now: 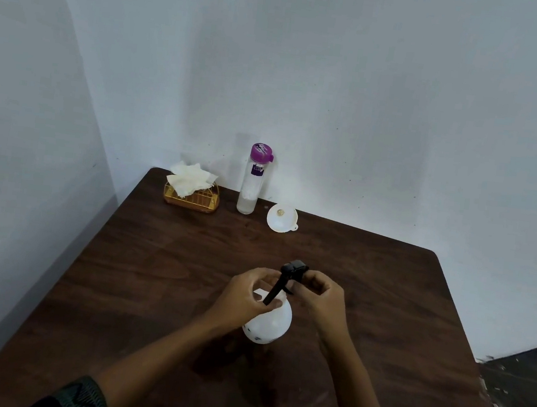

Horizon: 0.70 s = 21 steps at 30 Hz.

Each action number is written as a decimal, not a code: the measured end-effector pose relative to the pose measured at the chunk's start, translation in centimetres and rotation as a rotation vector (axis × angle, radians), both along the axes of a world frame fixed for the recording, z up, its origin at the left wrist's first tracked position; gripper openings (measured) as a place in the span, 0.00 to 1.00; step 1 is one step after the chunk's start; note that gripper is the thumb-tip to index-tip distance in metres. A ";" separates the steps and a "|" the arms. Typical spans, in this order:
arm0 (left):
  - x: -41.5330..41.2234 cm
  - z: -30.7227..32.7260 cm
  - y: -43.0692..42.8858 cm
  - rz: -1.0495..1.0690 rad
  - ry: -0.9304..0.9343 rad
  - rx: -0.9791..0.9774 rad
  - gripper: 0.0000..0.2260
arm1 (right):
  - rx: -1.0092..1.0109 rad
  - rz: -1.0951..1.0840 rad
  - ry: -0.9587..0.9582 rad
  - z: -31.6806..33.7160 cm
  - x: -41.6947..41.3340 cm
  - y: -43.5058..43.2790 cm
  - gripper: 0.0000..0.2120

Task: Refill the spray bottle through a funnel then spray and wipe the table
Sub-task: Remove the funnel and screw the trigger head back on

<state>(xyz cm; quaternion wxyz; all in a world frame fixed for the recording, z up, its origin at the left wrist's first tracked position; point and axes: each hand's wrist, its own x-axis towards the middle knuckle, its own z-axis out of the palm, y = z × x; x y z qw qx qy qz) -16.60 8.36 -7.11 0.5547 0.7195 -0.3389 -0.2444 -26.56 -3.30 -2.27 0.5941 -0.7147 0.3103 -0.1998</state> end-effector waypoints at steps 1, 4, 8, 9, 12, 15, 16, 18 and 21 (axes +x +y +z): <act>0.0 0.0 0.0 0.010 0.003 -0.007 0.16 | -0.021 -0.011 0.010 -0.2 0.0 0.1 0.04; -0.1 0.1 0.0 0.030 0.012 -0.011 0.14 | -0.034 -0.034 0.018 -0.7 -0.1 0.2 0.04; -0.2 -0.2 0.1 0.023 -0.004 -0.006 0.13 | -0.021 -0.031 0.013 -1.2 -0.2 0.4 0.04; -0.2 -0.3 0.2 0.025 -0.009 0.002 0.13 | -0.022 -0.034 0.013 -1.3 -0.2 0.5 0.04; -0.3 -0.5 0.2 0.044 -0.019 0.029 0.12 | -0.020 -0.057 0.021 -1.8 0.0 0.6 0.04; -0.4 -0.6 0.4 0.055 -0.053 0.036 0.11 | -0.003 -0.070 0.021 -2.3 0.1 0.8 0.05; -0.5 -0.7 0.4 0.054 -0.069 0.036 0.11 | 0.004 -0.076 0.021 -2.5 0.1 0.9 0.06; -0.6 -0.9 0.6 0.055 -0.091 0.036 0.08 | 0.010 -0.092 0.017 -2.7 0.2 1.1 0.07; -0.8 -0.9 0.7 0.075 -0.106 0.012 0.12 | -0.001 -0.106 0.011 -2.9 0.3 1.2 0.09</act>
